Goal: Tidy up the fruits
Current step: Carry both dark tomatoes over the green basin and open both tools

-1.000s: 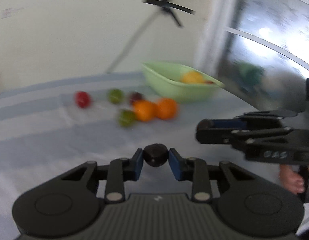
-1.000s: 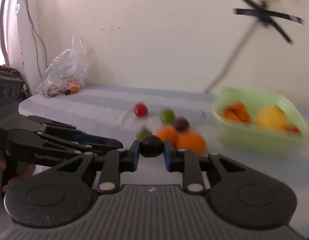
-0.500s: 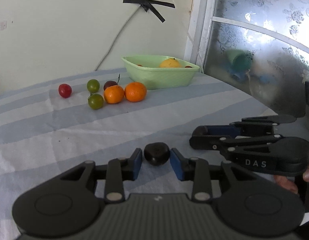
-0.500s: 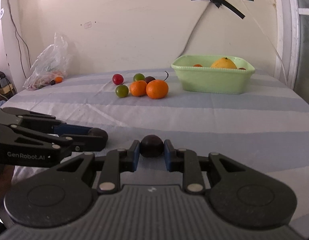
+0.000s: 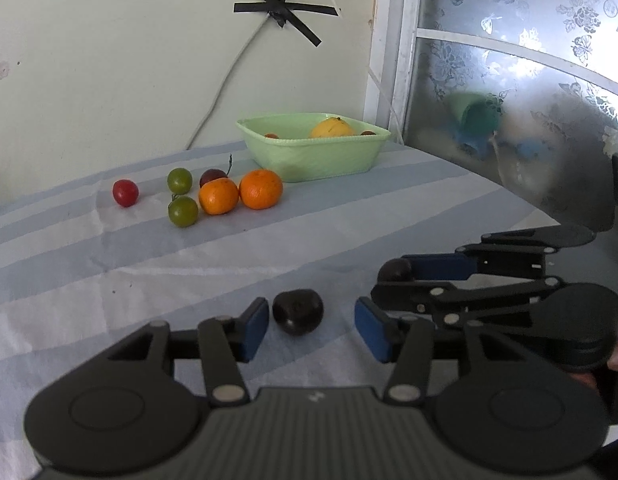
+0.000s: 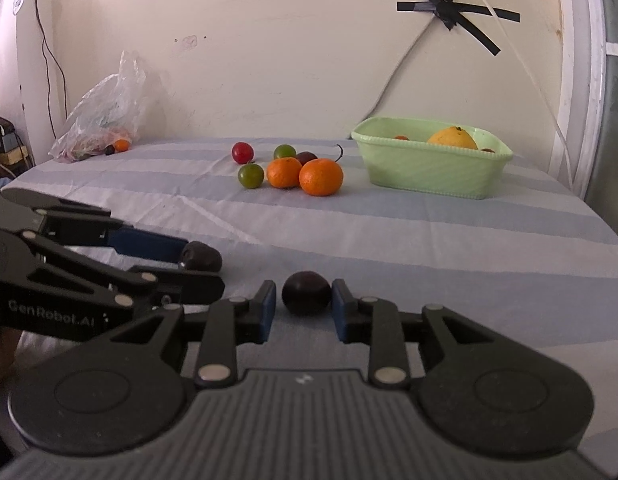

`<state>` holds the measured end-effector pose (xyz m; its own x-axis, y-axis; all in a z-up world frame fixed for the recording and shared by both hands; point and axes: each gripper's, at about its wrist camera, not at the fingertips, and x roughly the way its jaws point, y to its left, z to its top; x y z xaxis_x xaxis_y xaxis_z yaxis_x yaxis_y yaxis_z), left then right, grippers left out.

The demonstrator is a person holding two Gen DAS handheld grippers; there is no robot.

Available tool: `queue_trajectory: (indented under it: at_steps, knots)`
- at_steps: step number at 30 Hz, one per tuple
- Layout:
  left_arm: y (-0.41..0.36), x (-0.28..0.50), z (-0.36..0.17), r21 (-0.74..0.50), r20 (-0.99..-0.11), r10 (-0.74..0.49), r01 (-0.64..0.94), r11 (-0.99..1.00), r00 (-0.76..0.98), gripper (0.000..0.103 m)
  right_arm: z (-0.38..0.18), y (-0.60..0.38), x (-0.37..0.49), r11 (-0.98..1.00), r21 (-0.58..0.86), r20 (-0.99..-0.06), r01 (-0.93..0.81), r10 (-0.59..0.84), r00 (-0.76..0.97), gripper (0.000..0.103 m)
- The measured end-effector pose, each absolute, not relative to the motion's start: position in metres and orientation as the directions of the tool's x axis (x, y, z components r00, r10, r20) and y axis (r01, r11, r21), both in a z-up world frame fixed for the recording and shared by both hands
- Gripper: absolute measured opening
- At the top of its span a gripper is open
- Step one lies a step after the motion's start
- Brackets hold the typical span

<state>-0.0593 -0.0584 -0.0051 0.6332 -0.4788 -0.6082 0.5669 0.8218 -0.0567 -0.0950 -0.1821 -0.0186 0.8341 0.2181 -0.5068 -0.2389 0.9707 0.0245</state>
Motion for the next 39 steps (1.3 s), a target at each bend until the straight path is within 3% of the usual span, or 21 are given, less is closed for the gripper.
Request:
queue_trajectory:
  at_steps: [2,4,5,10,17,24,32,39]
  knots:
    - [-0.059,-0.056,-0.009,-0.055,-0.620,-0.470,0.563,0.825,0.628,0.045,-0.019,-0.182,-0.095,0.971,0.022,-0.508,-0.240,0.217,0.834,0.033]
    - [-0.059,-0.057,-0.009,-0.033,-0.612,-0.455,0.554,0.832,0.647,0.031,-0.019,-0.180,-0.096,0.969,0.003,-0.512,-0.246,0.213,0.832,0.032]
    - [-0.059,-0.058,-0.009,-0.025,-0.610,-0.449,0.551,0.834,0.653,0.029,-0.019,-0.179,-0.097,0.968,-0.013,-0.511,-0.250,0.209,0.834,0.031]
    - [-0.059,-0.039,0.003,-0.099,-0.609,-0.503,0.570,0.816,0.613,0.029,-0.015,-0.189,-0.091,0.969,0.017,-0.493,-0.248,0.224,0.841,0.028]
    - [-0.080,0.033,0.052,-0.184,-0.525,-0.591,0.596,0.782,0.613,0.029,0.024,-0.218,-0.040,0.977,0.005,-0.357,-0.213,0.201,0.912,0.028]
    - [-0.105,0.139,0.050,-0.429,-0.538,-0.668,0.515,0.742,0.514,0.029,0.034,-0.236,0.028,0.986,0.006,-0.317,-0.165,0.158,0.935,0.028]
    - [-0.132,0.181,0.027,-0.437,-0.595,-0.636,0.466,0.769,0.492,0.032,0.013,-0.249,0.056,0.991,-0.047,-0.366,-0.125,0.100,0.925,0.029]
    - [-0.124,0.174,0.041,-0.440,-0.566,-0.651,0.482,0.758,0.506,0.033,0.018,-0.251,0.051,0.994,-0.022,-0.341,-0.106,0.092,0.936,0.034]
